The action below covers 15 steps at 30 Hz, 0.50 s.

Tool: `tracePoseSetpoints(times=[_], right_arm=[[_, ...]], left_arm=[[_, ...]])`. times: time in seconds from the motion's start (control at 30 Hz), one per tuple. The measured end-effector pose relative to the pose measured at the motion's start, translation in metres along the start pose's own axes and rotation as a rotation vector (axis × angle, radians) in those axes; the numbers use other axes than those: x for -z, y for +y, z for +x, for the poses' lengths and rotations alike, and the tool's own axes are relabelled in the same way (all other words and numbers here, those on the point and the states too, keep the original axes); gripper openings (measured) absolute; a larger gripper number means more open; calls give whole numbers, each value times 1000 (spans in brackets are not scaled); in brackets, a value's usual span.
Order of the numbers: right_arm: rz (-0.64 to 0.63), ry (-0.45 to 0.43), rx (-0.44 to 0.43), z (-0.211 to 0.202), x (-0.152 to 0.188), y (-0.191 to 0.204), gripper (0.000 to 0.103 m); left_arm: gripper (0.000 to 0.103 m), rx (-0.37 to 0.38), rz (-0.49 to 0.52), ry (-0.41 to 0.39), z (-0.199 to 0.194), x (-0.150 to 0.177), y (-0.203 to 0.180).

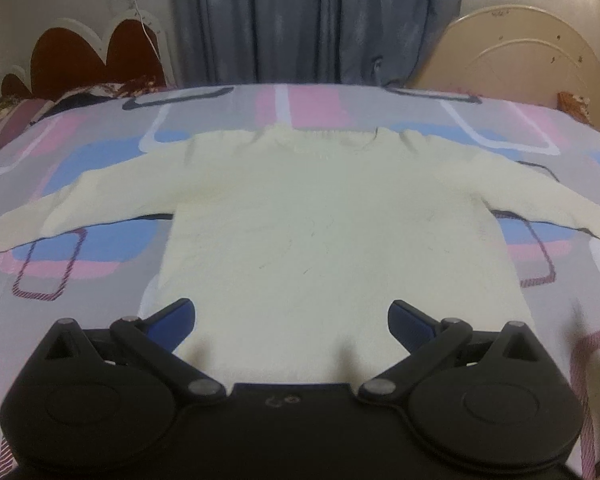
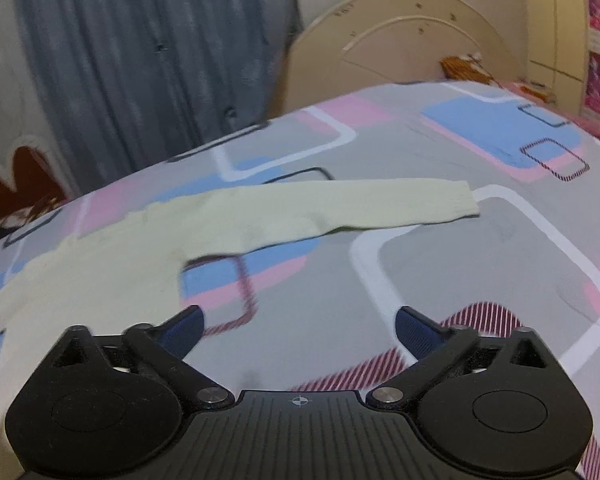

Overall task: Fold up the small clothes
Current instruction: 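Grasp the sleeve cuff with the right gripper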

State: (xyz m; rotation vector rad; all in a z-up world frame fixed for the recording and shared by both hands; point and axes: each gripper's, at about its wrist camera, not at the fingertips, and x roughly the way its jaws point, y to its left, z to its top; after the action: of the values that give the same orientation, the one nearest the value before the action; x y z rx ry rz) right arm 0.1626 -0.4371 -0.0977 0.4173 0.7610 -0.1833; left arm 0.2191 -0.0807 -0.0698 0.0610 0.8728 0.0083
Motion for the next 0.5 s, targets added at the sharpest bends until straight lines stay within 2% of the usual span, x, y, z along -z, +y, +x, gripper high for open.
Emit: tracePoseSetpoints(times=[0.17,0.23,0.27,0.4,0.5], right_arm=[[94,67,37,56,-22,-37,84],[120,88,53,75,-29,-48,72],[142,101,55,84,-33,-54,71],[204,124,94,114,-45,-73,69],[221,102,111,127,-56,-82,69]], left_arm=[[103,-38,6,9,21,-12,-8],[103,-56,17,8,29,-16,-11],[103,-63,21,8,33,-19,-12],[102,-84,21,17,45,-25,-14],[102,-87,12,27,53,-28,-13]])
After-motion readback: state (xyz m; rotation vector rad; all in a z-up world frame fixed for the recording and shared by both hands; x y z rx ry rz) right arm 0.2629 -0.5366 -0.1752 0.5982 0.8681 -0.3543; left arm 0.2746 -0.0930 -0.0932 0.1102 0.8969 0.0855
